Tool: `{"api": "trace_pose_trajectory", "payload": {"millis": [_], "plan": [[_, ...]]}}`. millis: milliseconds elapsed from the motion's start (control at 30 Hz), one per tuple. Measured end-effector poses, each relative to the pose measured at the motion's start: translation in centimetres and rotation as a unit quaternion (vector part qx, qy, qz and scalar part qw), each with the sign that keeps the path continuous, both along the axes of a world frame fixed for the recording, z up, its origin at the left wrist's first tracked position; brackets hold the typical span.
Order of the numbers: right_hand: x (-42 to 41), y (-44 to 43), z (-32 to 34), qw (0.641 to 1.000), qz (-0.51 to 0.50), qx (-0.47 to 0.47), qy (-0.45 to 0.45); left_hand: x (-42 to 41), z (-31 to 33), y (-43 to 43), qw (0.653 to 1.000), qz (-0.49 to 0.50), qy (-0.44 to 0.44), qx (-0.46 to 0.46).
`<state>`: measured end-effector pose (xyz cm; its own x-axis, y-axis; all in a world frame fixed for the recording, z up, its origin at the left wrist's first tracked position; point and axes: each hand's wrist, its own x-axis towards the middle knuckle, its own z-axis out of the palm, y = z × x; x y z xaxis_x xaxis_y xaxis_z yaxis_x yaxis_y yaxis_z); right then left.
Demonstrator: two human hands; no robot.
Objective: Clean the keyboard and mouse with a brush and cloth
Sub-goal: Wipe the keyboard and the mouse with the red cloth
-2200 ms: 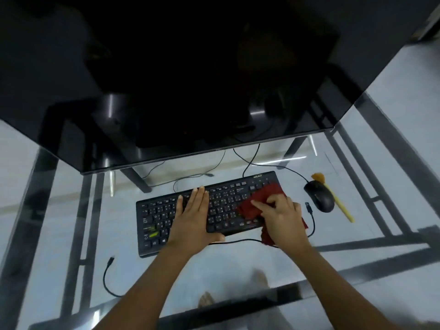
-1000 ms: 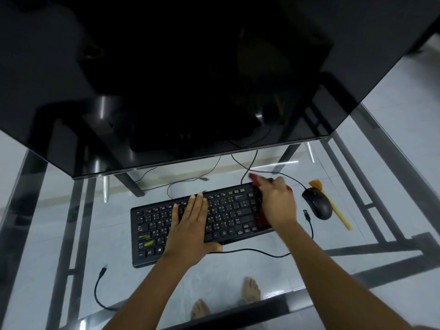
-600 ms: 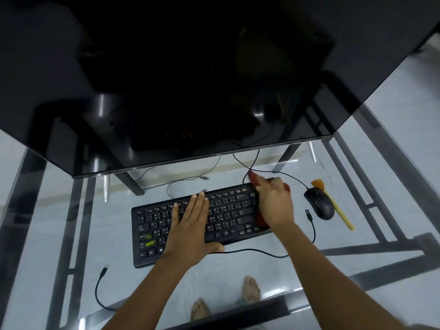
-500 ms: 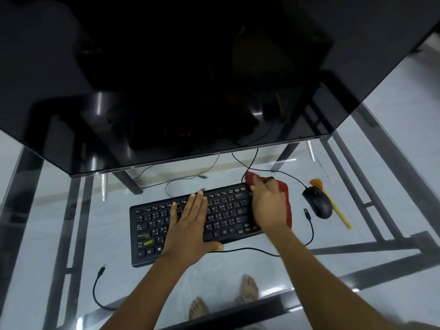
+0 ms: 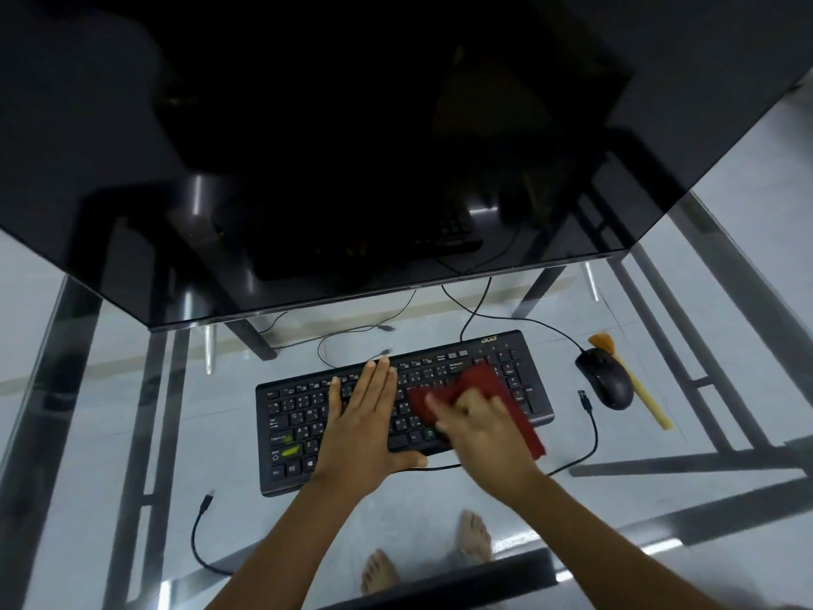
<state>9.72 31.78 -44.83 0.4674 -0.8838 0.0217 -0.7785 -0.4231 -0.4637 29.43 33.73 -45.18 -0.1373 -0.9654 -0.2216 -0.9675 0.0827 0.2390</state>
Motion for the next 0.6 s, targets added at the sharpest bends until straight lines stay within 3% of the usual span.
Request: {"api": "trace_pose_trajectory", "payload": {"millis": [33, 100, 167, 200, 267, 367, 433, 500, 600], "plan": [[-0.3, 0.1, 0.2, 0.999, 0.036, 0.019, 0.0, 0.0, 0.0, 0.0, 1.0, -0.002, -0.001, 0.001], [-2.1, -1.0, 0.7, 0.995, 0.058, -0.061, 0.052, 0.1, 0.0, 0.0, 1.0, -0.002, -0.002, 0.003], [-4.5, -3.3, 0.2, 0.995, -0.02, -0.077, 0.065, 0.1, -0.1, 0.0, 1.0, -0.003, 0.0, -0.001], [-5.3, -4.0, 0.3, 0.993, -0.112, -0.046, 0.007, 0.1, -0.2, 0.0, 1.0, -0.003, 0.002, -0.007], [-4.9, -4.0, 0.2, 0.983, -0.179, -0.042, -0.002, 0.2, -0.4, 0.0, 1.0, -0.005, 0.006, -0.006], [-1.7, -0.3, -1.0, 0.997, -0.009, -0.065, 0.04, 0.2, -0.7, 0.0, 1.0, -0.01, -0.004, -0.005], [-0.3, 0.7, 0.2, 0.996, 0.088, -0.014, 0.032, 0.2, -0.6, -0.1, 1.0, -0.008, -0.002, -0.006], [-1.2, -1.0, 0.8, 0.999, 0.025, -0.022, 0.024, 0.2, -0.4, -0.1, 1.0, -0.01, -0.005, 0.0], [-4.3, -4.5, 0.6, 0.978, -0.208, 0.021, -0.003, 0.3, -0.5, 0.0, 1.0, -0.013, -0.004, -0.009]]}}
